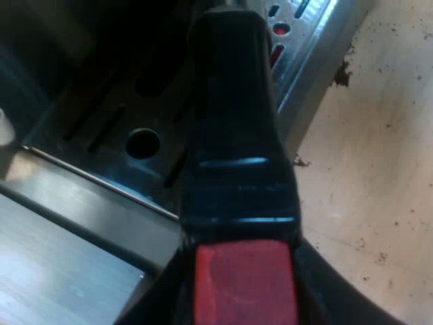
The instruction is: Put the handle in the coffee machine
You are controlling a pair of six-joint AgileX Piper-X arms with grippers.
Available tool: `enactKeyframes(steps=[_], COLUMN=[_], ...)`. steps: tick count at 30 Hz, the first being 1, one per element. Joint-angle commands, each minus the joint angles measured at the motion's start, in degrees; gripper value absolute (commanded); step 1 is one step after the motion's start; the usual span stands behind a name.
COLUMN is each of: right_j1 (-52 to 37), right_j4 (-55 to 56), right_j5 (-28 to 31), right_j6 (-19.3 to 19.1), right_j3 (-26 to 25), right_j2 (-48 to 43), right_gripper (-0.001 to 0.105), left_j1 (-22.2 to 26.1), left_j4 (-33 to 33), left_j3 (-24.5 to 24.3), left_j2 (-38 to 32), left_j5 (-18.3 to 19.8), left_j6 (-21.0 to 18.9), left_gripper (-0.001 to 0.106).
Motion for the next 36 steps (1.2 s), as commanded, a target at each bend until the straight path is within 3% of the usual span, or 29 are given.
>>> enactKeyframes(steps=[1, 13, 15, 18, 36], right_j1=[0.1, 0.1, 0.1, 0.0, 0.0], right_j4=[-3.9, -8.3, -8.7, -9.0, -9.8], right_j5=[0.8, 5.7, 7.1, 7.2, 7.2], right_j6=[-2.2, -2.2, -2.2, -2.2, -2.2], right_j3=[0.0, 0.0, 0.0, 0.0, 0.0], right_j2=[1.3, 5.0, 5.4, 5.6, 5.8], right_gripper=[0.051, 0.051, 0.051, 0.051, 0.051], left_j1=[0.0, 0.0, 0.0, 0.0, 0.0], left_j4=[-2.1, -4.7, -6.4, -8.1, -10.3], left_j3=[-0.6, -0.8, -0.8, -0.9, -4.0], left_j2=[0.3, 3.1, 3.2, 3.9, 4.5], left_j5=[3.8, 5.3, 5.3, 5.3, 5.5], left_j6=[-0.1, -0.2, -1.9, -3.9, -5.2], left_gripper=[0.0, 0.0, 0.0, 0.0, 0.0])
